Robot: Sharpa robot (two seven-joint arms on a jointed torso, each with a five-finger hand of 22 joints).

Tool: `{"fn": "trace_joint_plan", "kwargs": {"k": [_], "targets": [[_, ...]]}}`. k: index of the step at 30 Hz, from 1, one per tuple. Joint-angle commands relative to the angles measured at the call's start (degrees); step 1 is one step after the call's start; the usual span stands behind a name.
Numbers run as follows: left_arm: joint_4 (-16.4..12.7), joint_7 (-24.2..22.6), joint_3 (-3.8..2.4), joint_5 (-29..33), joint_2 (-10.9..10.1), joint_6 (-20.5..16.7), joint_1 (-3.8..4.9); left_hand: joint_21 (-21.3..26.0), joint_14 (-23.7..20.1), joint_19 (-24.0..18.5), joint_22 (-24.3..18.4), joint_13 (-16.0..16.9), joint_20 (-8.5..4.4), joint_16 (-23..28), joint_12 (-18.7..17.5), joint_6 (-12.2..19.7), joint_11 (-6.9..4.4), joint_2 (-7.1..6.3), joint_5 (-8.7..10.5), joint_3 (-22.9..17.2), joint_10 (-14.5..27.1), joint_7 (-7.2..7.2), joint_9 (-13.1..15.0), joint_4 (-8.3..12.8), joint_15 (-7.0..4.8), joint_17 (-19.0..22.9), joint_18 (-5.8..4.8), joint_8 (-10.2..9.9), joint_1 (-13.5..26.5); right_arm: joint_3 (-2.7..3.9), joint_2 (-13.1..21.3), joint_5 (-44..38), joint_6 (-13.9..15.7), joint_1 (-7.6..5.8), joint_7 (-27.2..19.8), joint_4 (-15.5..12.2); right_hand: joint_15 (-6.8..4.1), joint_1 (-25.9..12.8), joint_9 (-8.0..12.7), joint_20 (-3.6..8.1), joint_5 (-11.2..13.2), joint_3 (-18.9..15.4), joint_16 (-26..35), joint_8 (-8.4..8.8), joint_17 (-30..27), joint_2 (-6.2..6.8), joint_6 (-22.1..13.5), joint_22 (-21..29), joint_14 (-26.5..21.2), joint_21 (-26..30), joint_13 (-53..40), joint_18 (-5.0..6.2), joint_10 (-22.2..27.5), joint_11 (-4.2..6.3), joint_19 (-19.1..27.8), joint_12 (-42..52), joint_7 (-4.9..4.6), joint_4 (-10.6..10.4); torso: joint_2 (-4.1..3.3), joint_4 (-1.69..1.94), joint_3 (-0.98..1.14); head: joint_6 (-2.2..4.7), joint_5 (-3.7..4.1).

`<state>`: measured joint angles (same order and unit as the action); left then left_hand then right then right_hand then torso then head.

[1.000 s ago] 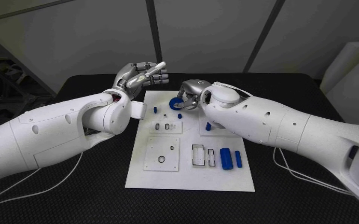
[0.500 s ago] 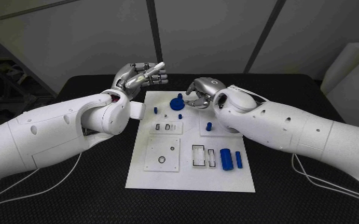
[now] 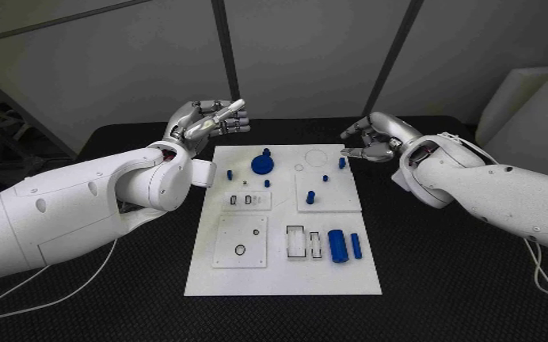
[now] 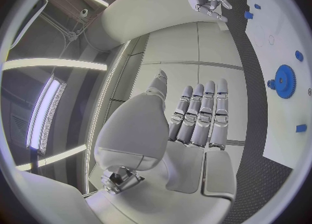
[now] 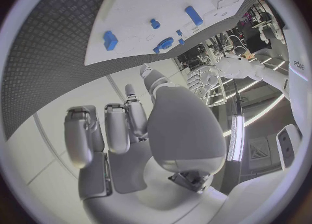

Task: Assemble the parts on the task board

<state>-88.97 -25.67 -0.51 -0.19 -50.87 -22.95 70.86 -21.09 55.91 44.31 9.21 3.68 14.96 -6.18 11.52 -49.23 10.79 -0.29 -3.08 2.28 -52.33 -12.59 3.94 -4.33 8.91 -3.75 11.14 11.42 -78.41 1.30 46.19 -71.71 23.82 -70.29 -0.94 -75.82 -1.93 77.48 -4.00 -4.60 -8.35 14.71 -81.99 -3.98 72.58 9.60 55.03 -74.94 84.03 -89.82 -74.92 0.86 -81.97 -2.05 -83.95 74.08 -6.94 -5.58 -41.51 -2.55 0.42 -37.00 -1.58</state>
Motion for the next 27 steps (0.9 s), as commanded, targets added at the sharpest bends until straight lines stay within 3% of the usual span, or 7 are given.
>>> {"fn": "trace_joint_plan", "kwargs": {"k": [1, 4, 12, 15, 27], "targets": [[-0.04, -0.29, -0.04, 0.21, 0.08, 0.71, 0.08, -0.04, -0.02, -0.15, -0.07, -0.07, 0.26, 0.31, -0.28, 0.25, 0.27, 0.5, -0.23, 0.06, -0.1, -0.93, -0.09, 0.43, 0.41, 0.05, -0.9, -0.24, 0.0, 0.07, 0.56, 5.78, -3.71, -0.07, -5.37, 1.41, -0.29, 0.96, 0.1, 0.4, 0.3, -0.05, 0.1, 0.34, 0.47, 0.24, -0.09, -15.06, 2.36, -0.18, -1.87, -0.86, 0.43, -0.01, -6.05, -0.33, -0.05, 0.54, 0.13, -0.64, 0.31, 0.18, 0.29], [0.1, -0.31, -0.04, 0.23, 0.27, 0.79, 0.06, -0.02, 0.02, -0.18, -0.09, -0.06, 0.27, 0.32, -0.28, 0.22, 0.26, 0.53, -0.23, 0.06, -0.13, -0.91, -0.08, 0.49, 0.41, 0.04, -0.9, -0.23, -0.02, 0.07, 0.51, 5.48, -5.03, 0.03, -5.32, 3.19, -0.26, 1.58, 0.15, 0.39, 0.49, -0.19, -0.08, 0.38, 0.93, 0.56, -0.41, -15.06, 2.47, -0.18, -1.66, -0.86, 0.53, -0.05, -6.05, -0.61, -0.09, 0.95, 0.05, -0.61, 0.41, 0.26, 0.56], [0.65, -0.34, -0.03, 0.35, 0.78, 0.96, -0.04, -0.02, 0.02, -0.18, -0.09, -0.06, 0.27, 0.32, -0.28, 0.22, 0.26, 0.53, -0.23, 0.06, -0.13, -0.91, -0.08, 0.49, 0.41, 0.04, -0.9, -0.23, -0.02, 0.08, -1.31, 2.98, -7.52, 1.0, -4.46, 6.32, -0.2, 2.85, 0.2, 0.34, 0.42, -0.19, -0.29, 0.42, 1.5, 0.71, -1.08, -15.06, 2.59, -0.18, -1.31, -0.86, 0.73, -0.13, -6.05, -1.11, -0.2, 1.73, 0.01, -0.32, 0.28, 0.02, 0.78], [0.85, -0.35, -0.02, 0.36, 0.89, 0.98, -0.07, -0.02, 0.02, -0.18, -0.09, -0.06, 0.27, 0.32, -0.28, 0.22, 0.26, 0.53, -0.23, 0.06, -0.13, -0.91, -0.08, 0.49, 0.41, 0.04, -0.9, -0.23, -0.02, 0.09, -2.46, 2.31, -7.94, 1.32, -4.12, 7.36, -0.2, 2.91, 0.2, 0.34, 0.4, -0.17, -0.37, 0.41, 1.67, 0.66, -1.11, -15.06, 2.63, -0.18, -1.41, -0.86, 0.67, -0.13, -6.05, -0.99, -0.2, 1.75, -0.03, -0.39, 0.39, -0.11, 0.85], [1.06, -0.36, -0.02, 0.37, 1.04, 1.0, -0.1, -0.02, 0.02, -0.18, -0.09, -0.06, 0.27, 0.32, -0.28, 0.22, 0.26, 0.53, -0.23, 0.06, -0.13, -0.91, -0.08, 0.49, 0.41, 0.04, -0.9, -0.23, -0.02, 0.1, -4.84, 1.61, -8.98, 1.89, -3.26, 9.49, -0.16, 2.56, 0.07, 0.3, 0.36, -0.12, -0.59, 0.15, 2.17, -0.05, -0.7, -15.06, 2.75, -0.18, -1.7, -0.86, 0.41, -0.16, -6.05, -0.64, -0.22, 1.45, 0.0, -0.34, 0.32, -0.46, 0.73]]}}
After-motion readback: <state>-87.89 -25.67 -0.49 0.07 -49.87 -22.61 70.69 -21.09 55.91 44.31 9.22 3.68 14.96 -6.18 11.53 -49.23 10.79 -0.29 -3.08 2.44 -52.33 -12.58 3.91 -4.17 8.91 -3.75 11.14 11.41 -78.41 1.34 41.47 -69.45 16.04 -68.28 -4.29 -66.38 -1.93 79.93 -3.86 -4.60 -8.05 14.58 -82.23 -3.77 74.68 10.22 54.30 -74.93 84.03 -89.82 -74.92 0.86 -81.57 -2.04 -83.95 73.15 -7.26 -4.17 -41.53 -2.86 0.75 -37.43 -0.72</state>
